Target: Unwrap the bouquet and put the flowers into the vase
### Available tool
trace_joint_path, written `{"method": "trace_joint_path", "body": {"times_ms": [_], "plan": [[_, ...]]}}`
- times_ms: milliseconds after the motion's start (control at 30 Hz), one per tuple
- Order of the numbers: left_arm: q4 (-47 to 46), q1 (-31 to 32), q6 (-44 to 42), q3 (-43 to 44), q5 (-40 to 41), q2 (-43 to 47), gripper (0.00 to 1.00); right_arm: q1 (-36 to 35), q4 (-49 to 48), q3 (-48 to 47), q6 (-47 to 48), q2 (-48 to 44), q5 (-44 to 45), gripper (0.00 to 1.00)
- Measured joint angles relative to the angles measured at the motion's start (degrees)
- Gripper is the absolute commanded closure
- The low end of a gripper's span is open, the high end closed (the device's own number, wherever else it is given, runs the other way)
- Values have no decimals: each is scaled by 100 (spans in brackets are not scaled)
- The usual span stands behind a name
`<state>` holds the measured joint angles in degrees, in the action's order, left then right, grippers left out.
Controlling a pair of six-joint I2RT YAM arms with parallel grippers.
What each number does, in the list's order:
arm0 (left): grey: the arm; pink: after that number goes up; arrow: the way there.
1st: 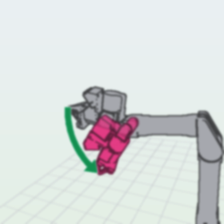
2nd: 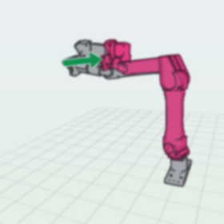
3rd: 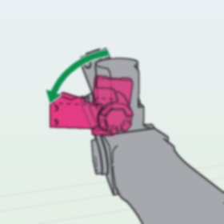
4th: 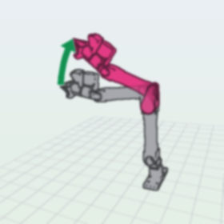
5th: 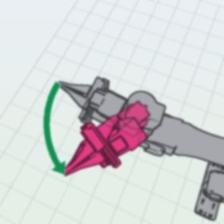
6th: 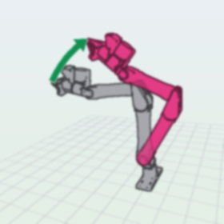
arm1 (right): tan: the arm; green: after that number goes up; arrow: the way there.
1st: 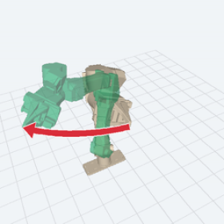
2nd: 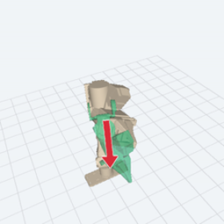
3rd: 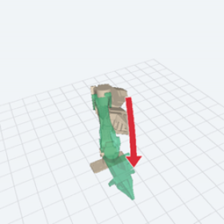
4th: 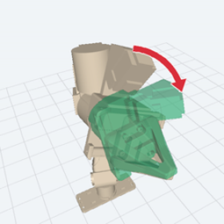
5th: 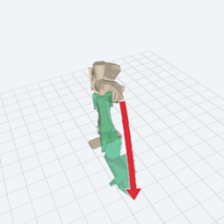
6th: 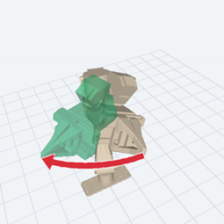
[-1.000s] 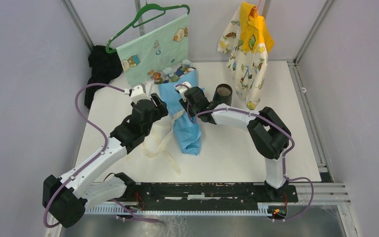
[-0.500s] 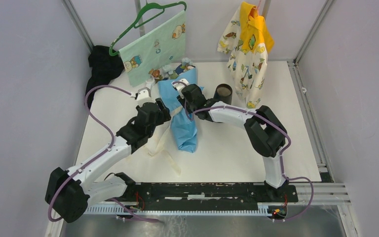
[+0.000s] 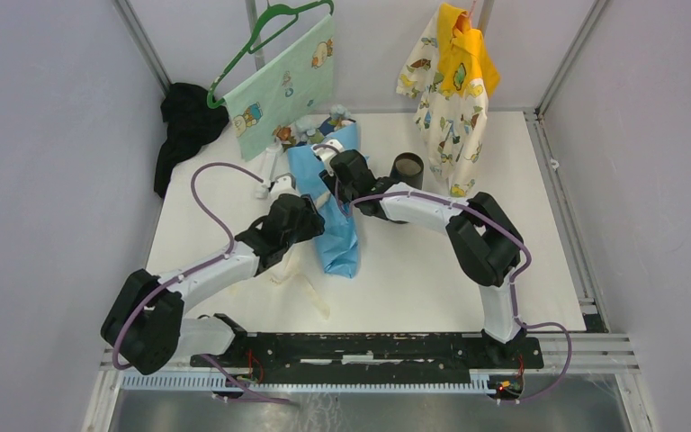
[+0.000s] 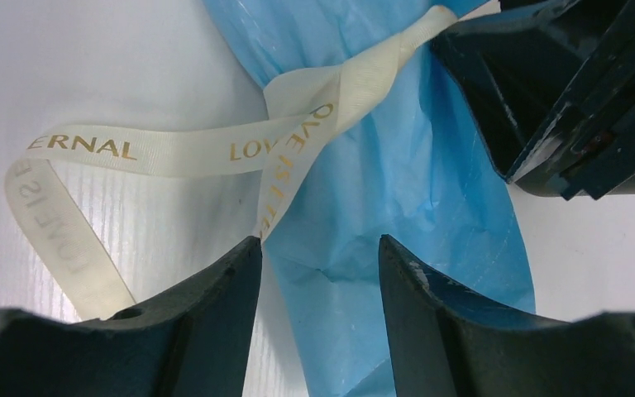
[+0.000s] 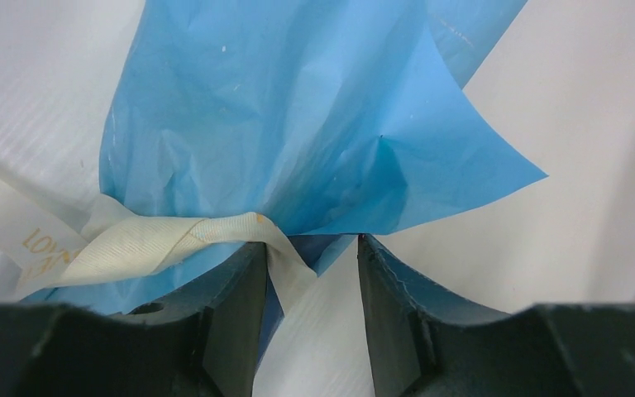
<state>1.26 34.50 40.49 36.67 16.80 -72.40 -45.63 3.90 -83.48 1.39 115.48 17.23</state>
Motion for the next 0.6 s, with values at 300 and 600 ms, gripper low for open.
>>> {"method": "trace_joint_path", "body": {"times_ms": [300, 600], "plan": [[-332, 0, 0, -33, -109, -302, 40, 0, -76, -192, 44, 76, -74, 76], [-498, 0, 2, -35, -216, -997, 40, 0, -76, -184, 42, 39, -87, 88]]}}
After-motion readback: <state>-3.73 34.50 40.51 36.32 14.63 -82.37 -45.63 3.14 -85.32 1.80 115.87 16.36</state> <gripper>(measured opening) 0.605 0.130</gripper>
